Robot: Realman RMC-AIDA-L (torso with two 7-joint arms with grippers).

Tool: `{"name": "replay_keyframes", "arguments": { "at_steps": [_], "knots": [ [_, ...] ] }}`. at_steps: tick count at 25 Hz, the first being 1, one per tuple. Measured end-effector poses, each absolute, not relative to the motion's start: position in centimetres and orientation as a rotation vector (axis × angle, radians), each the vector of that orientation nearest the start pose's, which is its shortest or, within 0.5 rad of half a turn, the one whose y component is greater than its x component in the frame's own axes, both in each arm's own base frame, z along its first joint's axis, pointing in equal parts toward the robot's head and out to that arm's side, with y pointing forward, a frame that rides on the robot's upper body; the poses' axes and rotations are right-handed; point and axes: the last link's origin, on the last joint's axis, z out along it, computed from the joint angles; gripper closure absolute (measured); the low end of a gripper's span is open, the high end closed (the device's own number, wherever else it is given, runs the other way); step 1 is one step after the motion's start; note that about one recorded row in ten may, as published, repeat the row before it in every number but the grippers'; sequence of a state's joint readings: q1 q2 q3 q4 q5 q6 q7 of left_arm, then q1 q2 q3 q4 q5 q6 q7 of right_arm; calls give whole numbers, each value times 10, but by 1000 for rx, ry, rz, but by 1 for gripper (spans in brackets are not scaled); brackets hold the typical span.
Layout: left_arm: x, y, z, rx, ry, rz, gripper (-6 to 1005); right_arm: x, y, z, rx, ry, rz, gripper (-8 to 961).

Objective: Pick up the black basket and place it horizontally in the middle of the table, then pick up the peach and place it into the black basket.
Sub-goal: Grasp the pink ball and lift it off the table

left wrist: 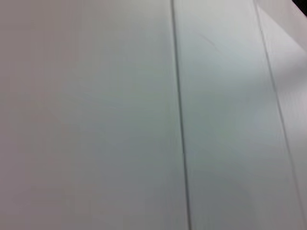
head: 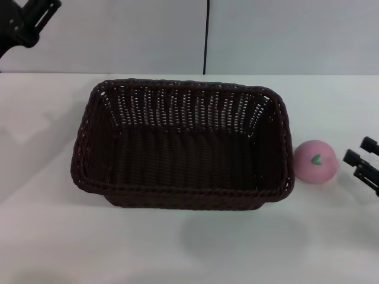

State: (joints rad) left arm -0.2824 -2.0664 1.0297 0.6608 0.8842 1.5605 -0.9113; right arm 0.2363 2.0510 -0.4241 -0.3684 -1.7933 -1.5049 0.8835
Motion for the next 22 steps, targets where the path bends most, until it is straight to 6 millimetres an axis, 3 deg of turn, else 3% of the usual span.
{"name": "replay_keyframes", "arguments": {
  "at_steps": [9,17,20,22],
  "knots": [
    [-252,308,69,-1937,-191,-1360,457,358,265,-9,-2292,668,672,440],
    [-252,304,68,-1939,-189,-1373,457,355,270,-22,-2364,658,611,451],
    [-253,303,69,-1940,-193,-1375,457,354,270,-23,-2377,650,605,505],
    [-253,303,68,-1941,-204,-1381,457,354,268,-25,-2388,650,603,591]
  ]
}}
